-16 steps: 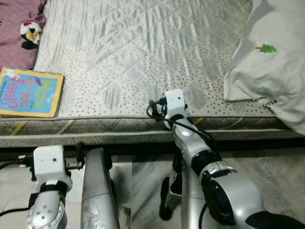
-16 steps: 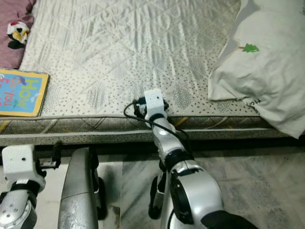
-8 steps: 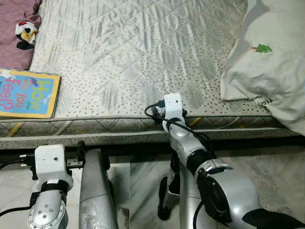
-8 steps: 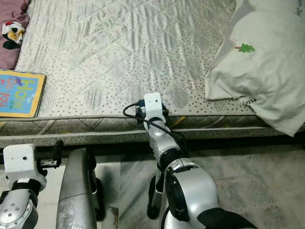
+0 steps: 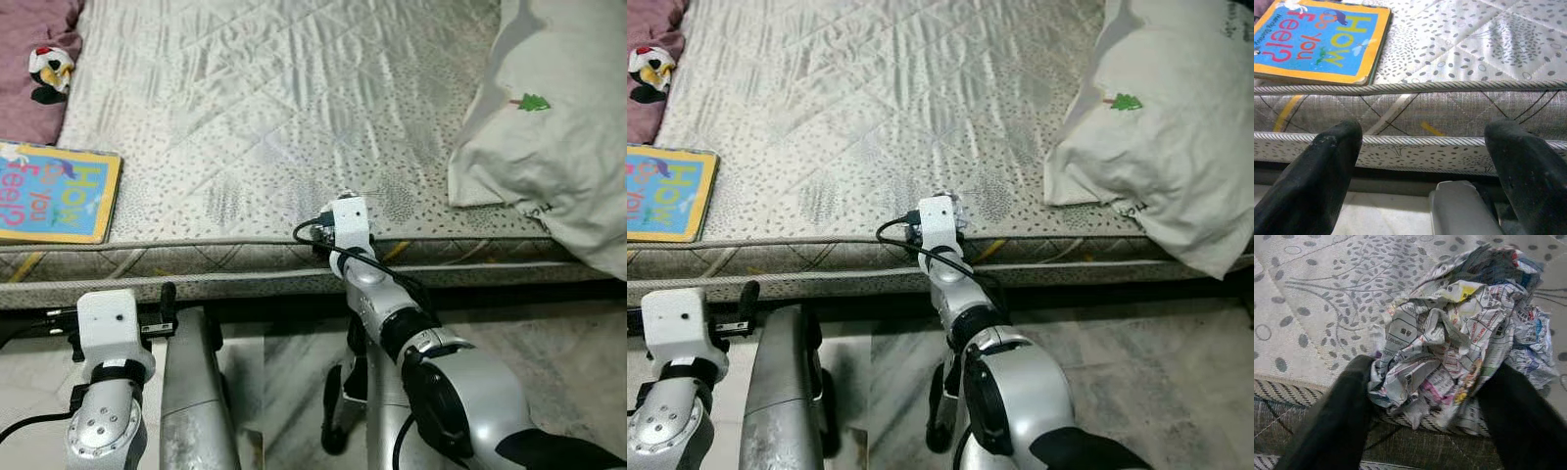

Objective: Clean up the room

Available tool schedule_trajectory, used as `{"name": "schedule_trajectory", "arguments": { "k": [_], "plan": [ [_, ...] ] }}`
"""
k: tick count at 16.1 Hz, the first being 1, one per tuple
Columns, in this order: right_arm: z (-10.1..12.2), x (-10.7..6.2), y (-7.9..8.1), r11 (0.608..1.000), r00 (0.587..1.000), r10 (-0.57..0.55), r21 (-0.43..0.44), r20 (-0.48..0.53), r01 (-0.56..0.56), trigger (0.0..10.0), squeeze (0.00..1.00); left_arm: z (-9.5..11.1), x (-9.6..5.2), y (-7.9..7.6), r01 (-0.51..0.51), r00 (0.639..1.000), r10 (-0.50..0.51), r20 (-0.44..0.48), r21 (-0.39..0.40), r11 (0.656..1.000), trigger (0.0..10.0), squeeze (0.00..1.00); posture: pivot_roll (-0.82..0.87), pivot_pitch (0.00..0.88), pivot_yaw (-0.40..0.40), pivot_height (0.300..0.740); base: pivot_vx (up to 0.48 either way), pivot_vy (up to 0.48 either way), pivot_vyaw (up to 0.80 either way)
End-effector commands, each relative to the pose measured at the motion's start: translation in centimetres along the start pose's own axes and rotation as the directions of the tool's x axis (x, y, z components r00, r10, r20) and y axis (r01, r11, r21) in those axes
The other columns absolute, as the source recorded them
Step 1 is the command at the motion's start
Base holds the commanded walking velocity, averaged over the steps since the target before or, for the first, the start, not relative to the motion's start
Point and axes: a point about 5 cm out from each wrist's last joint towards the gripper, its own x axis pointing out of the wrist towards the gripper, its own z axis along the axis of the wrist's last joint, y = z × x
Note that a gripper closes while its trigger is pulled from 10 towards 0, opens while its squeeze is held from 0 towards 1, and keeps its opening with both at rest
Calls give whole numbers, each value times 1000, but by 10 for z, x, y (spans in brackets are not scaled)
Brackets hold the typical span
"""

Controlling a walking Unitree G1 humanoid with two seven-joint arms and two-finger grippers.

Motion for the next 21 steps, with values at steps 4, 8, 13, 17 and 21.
{"name": "schedule_trajectory", "arguments": {
  "k": [4,8,13,17,21],
  "plan": [
    [2,1,0,1000,1000,8,23,-8,-8,0,0,-4,5,1,-17,1000,17,-2,7,1000,10000,0,219,176,-119,543,0,0,0],
    [2,1,-6,1000,1000,3,30,-2,-3,0,0,-2,13,-3,-11,1000,11,22,1,1000,10000,0,210,133,-120,543,0,0,0],
    [4,1,-12,999,1000,-1,41,13,0,0,0,-5,19,-6,-14,999,14,36,-5,1000,10000,0,194,94,-117,543,0,0,0],
    [16,2,-24,997,995,42,62,88,-48,0,0,-7,24,-13,-11,999,12,44,-34,999,10000,0,137,69,-97,543,0,0,0],
    [21,-1,-63,995,986,76,54,148,-85,0,0,-4,27,-11,25,996,-19,90,-64,998,10000,0,60,36,-54,543,0,0,0]
  ]
}}
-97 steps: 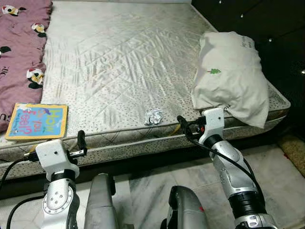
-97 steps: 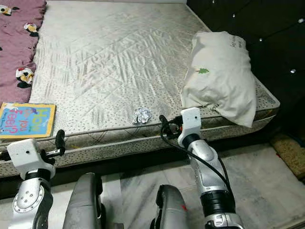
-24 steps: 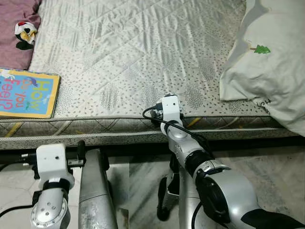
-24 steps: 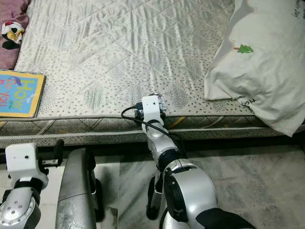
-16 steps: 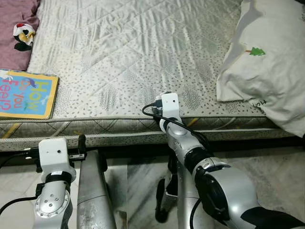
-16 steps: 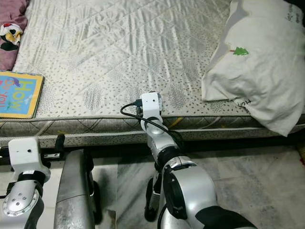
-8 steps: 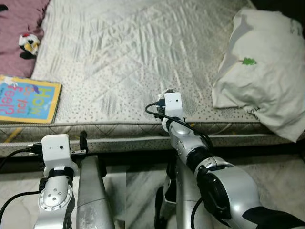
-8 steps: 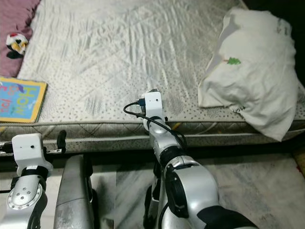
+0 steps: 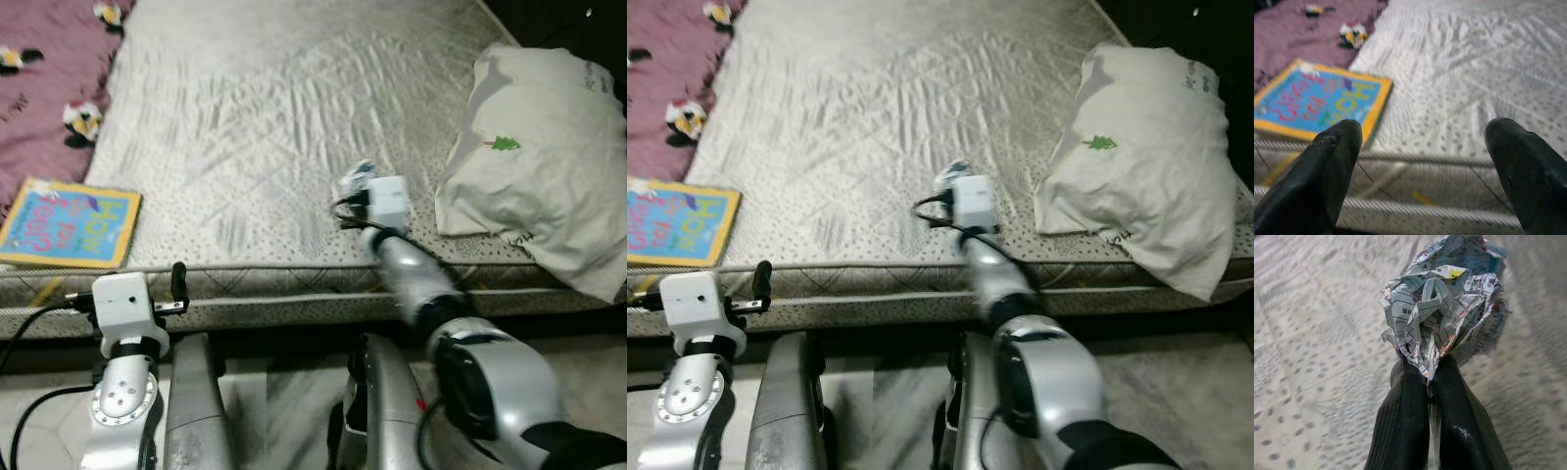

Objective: Clean up the room

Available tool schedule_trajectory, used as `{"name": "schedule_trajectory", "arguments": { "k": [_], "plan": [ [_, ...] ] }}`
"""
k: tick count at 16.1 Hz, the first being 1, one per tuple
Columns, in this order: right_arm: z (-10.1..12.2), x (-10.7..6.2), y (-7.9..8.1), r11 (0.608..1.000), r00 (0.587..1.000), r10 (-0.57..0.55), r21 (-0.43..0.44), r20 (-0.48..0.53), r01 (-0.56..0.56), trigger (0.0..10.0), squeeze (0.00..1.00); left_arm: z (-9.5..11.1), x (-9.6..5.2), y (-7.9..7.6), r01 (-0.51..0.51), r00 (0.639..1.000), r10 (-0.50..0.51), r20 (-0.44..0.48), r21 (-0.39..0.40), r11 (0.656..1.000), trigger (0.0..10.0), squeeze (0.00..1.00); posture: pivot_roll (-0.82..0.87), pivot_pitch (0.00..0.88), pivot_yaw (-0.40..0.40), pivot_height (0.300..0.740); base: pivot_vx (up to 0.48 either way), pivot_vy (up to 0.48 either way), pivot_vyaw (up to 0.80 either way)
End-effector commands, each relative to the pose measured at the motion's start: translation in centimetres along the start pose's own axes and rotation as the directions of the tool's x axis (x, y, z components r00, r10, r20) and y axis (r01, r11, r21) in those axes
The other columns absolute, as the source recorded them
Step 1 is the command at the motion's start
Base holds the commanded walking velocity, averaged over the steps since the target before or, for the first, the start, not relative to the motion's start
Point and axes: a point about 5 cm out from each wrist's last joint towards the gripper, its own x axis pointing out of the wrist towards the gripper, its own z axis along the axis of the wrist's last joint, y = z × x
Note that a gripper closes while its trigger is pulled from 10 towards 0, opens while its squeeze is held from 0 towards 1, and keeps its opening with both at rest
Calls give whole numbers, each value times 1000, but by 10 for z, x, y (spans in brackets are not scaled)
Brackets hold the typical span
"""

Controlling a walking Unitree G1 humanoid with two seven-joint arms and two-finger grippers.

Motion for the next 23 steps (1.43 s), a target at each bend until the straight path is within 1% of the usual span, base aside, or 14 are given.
{"name": "schedule_trajectory", "arguments": {
  "k": [1,3,5,6,7,8,9,10,11,14,17,19,21,23],
  "plan": [
    [1,-4,-9,1000,1000,23,-5,21,-23,0,0,-4,-1,3,17,1000,-17,-14,-8,1000,10000,0,43,35,-43,543,0,0,0],
    [2,-14,-31,997,998,43,-62,41,-40,0,0,-3,5,4,63,998,-64,-24,-44,997,10000,0,15,39,-19,543,0,0,0],
    [-4,-30,-45,995,997,53,-86,62,-48,0,0,0,11,-3,124,992,-125,-6,-25,992,10000,0,-3,37,-12,543,0,0,0],
    [-7,-37,-46,994,995,68,-93,72,-61,0,0,0,12,-3,130,992,-130,-2,-19,991,10000,0,-6,35,-10,543,0,0,0],
    [-23,-64,-38,987,989,121,-121,89,-110,0,0,3,11,-5,117,993,-117,12,-21,993,10000,0,-3,27,-10,543,0,0,0],
    [-26,-72,-36,985,987,132,-123,92,-120,0,0,4,11,-5,114,993,-114,16,-25,993,10000,0,-3,27,-10,543,0,0,0],
    [-36,-96,-29,981,984,150,-143,101,-134,0,0,4,8,-5,101,995,-100,17,-39,994,10000,0,3,25,-10,543,0,0,0],
    [-43,-112,-28,984,988,130,-137,84,-118,3098,0,4,4,-7,112,994,-111,16,-38,993,10000,0,3,28,1,543,0,0,0],
    [-49,-131,-31,984,992,120,-140,42,-113,10000,0,3,1,-9,129,992,-128,19,-21,991,10000,0,-5,31,12,543,0,0,0],
    [-48,-153,-39,960,984,175,-216,-23,-176,10000,0,2,-1,-16,203,979,-202,18,-16,979,10000,0,-33,33,32,543,0,0,0],
    [-29,-138,-30,949,990,137,-292,32,-122,10000,0,2,-11,-20,251,968,-251,16,14,968,10000,0,-24,27,11,543,0,0,0],
    [-16,-123,-23,976,991,40,-216,125,-13,10000,0,2,-17,-13,230,973,-230,20,22,973,10000,0,-10,28,-7,543,0,0,0],
    [-8,-117,-23,970,984,-35,-230,175,75,10000,0,8,-20,-15,255,966,-255,39,3,967,10000,0,-4,39,-26,543,0,0,0],
    [-9,-110,-20,991,988,-59,-112,145,76,10000,0,15,-21,-19,247,967,-245,66,-22,969,10000,0,-1,55,-23,543,0,0,0]
  ]
}}
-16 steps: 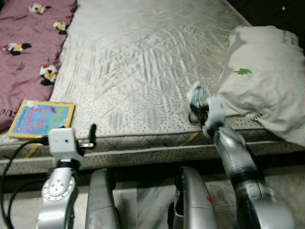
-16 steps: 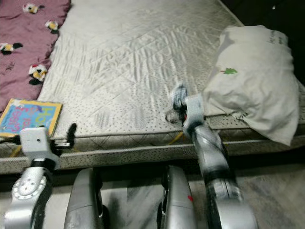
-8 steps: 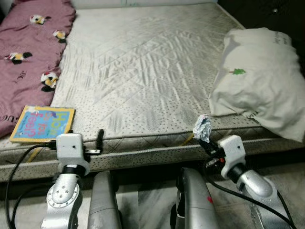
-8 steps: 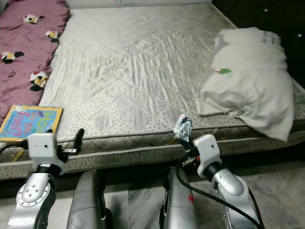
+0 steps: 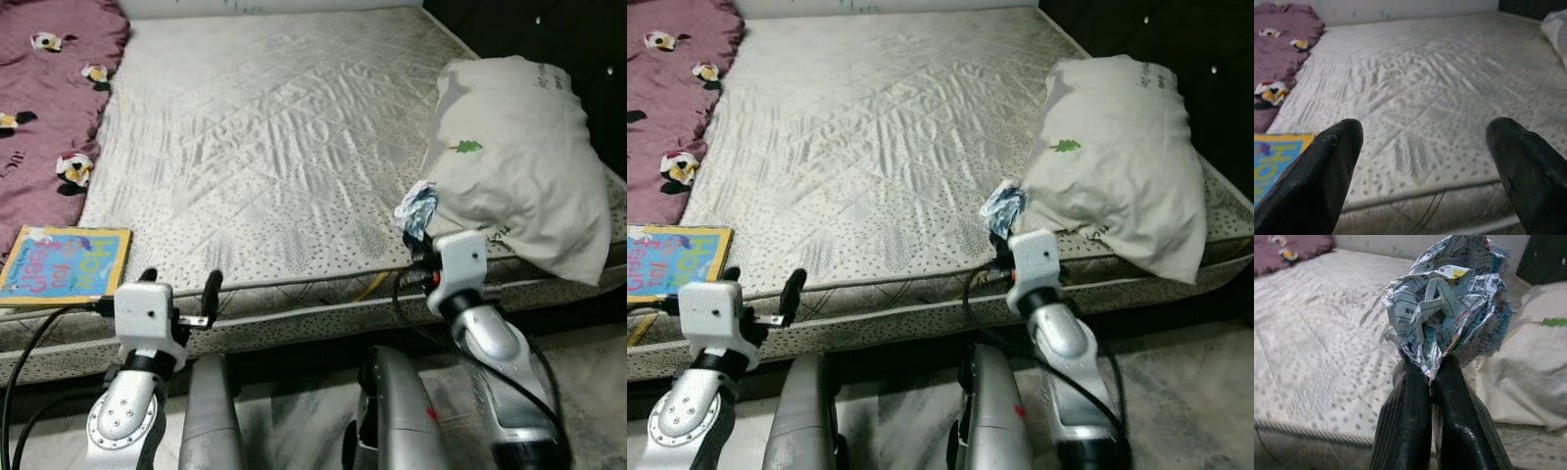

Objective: Clean up the room

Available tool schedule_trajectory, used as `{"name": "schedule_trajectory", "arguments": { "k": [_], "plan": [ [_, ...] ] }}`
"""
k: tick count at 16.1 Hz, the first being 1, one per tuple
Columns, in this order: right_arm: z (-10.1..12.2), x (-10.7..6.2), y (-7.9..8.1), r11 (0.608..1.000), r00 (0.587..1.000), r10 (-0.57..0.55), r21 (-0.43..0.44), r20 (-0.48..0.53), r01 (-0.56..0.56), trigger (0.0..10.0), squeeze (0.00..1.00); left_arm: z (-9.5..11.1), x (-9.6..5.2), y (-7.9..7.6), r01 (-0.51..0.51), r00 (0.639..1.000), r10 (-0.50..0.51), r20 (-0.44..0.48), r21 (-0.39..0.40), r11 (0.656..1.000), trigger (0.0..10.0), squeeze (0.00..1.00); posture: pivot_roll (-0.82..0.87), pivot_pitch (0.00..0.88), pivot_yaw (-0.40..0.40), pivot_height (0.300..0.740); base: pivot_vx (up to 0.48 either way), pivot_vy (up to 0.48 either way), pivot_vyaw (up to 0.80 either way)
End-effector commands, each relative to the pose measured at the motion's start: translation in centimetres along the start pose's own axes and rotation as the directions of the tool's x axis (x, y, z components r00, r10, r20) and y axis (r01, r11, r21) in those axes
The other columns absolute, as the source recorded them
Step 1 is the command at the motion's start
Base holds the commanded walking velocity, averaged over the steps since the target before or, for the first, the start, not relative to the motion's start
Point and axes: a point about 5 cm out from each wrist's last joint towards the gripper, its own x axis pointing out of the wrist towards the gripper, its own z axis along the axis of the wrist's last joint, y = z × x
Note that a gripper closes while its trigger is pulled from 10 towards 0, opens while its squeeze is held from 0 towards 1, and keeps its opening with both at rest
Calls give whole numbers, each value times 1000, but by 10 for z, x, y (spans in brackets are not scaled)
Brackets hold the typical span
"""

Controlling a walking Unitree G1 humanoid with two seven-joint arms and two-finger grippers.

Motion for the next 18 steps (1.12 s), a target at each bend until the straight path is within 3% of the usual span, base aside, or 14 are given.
{"name": "schedule_trajectory", "arguments": {
  "k": [1,3,4,6,12,15,18],
  "plan": [
    [-3,1,-1,1000,1000,-13,17,-18,13,10000,0,1,-1,1,-47,999,46,-6,-16,999,10000,0,3,55,-16,543,0,0,0],
    [-8,-2,5,1000,1000,17,4,-21,-17,10000,0,-4,-2,4,-102,995,102,-18,-32,994,10000,0,3,52,-13,543,0,0,0],
    [-11,-4,6,998,1000,10,63,-16,-9,10000,0,-9,-1,6,-118,993,117,-31,-43,992,10000,0,4,46,-13,543,0,0,0],
    [-8,1,10,997,1000,25,75,-12,-24,10000,0,-12,2,5,-99,994,98,-40,-35,994,10000,0,3,36,-9,568,0,0,0],
    [8,22,15,995,998,40,92,45,-44,10000,0,7,25,11,-103,994,103,33,-18,995,10000,0,-1,63,-7,651,0,0,0],
    [4,21,9,994,1000,13,110,24,-16,10000,0,6,25,10,-125,991,126,33,-35,992,10000,0,-3,59,-12,691,0,0,0],
    [2,22,8,995,1000,15,102,15,-16,10000,0,2,24,-1,-100,995,101,18,-49,994,10000,0,-4,62,-21,726,0,0,0]
  ]
}}
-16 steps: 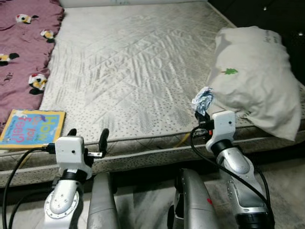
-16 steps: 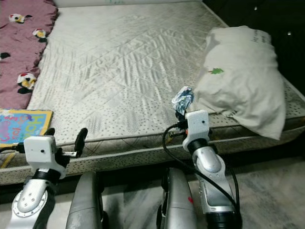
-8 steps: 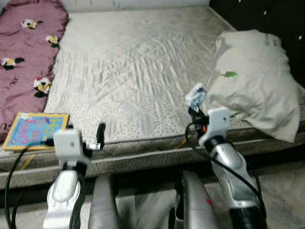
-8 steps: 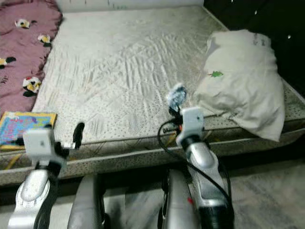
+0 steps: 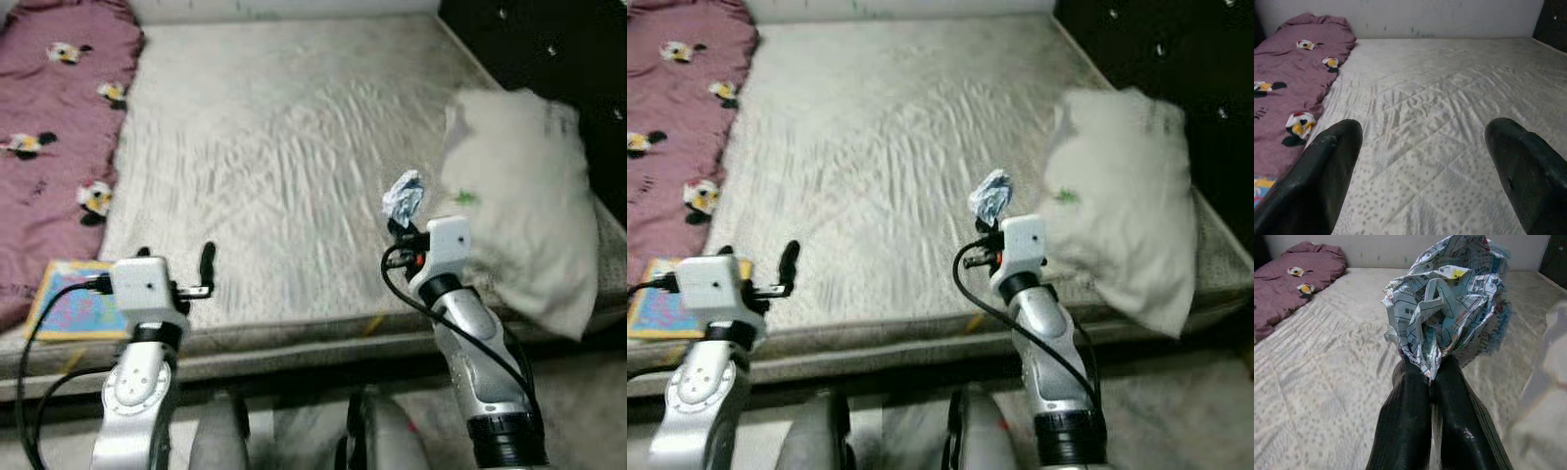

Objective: Clean up the room

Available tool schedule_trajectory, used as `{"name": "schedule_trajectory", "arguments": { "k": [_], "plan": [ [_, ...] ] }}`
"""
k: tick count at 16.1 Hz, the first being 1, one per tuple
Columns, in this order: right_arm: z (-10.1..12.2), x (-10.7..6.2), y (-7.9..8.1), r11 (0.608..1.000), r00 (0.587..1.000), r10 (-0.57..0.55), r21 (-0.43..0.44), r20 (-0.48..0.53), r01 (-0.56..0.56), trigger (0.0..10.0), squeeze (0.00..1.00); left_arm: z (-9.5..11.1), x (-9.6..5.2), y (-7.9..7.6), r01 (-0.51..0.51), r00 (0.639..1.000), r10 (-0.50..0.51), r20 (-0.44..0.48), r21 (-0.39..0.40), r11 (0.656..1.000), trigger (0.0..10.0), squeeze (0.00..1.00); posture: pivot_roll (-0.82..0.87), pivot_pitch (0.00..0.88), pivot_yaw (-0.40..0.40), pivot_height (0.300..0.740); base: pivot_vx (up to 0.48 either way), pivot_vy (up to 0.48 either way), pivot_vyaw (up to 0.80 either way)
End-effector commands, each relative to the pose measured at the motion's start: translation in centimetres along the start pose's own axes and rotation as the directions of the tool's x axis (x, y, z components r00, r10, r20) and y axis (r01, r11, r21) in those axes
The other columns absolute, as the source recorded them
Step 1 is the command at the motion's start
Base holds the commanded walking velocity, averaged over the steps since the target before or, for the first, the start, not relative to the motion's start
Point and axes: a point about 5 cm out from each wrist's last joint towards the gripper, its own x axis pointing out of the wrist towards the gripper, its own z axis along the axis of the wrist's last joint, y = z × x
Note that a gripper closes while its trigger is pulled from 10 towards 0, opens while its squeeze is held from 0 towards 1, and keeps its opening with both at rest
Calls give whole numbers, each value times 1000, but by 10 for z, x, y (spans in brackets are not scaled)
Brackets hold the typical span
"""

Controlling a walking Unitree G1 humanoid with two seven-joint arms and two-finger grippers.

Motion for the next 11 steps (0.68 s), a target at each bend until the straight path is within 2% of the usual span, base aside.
{"name": "schedule_trajectory", "arguments": {
  "k": [1,5,11],
  "plan": [
    [-2,0,-1,1000,1000,-5,-1,-13,5,10000,0,-3,-2,1,-11,1000,11,-17,5,1000,10000,0,-4,62,-21,740,0,0,0],
    [-8,-5,-6,1000,999,11,-4,-43,-12,10000,0,-5,3,1,-17,999,16,-32,-4,1000,10000,0,6,70,-33,740,0,0,0],
    [-5,2,-3,1000,1000,11,11,-28,-10,10000,0,-4,5,0,-20,999,20,-29,0,1000,10000,0,7,74,-30,740,0,0,0]
  ]
}}
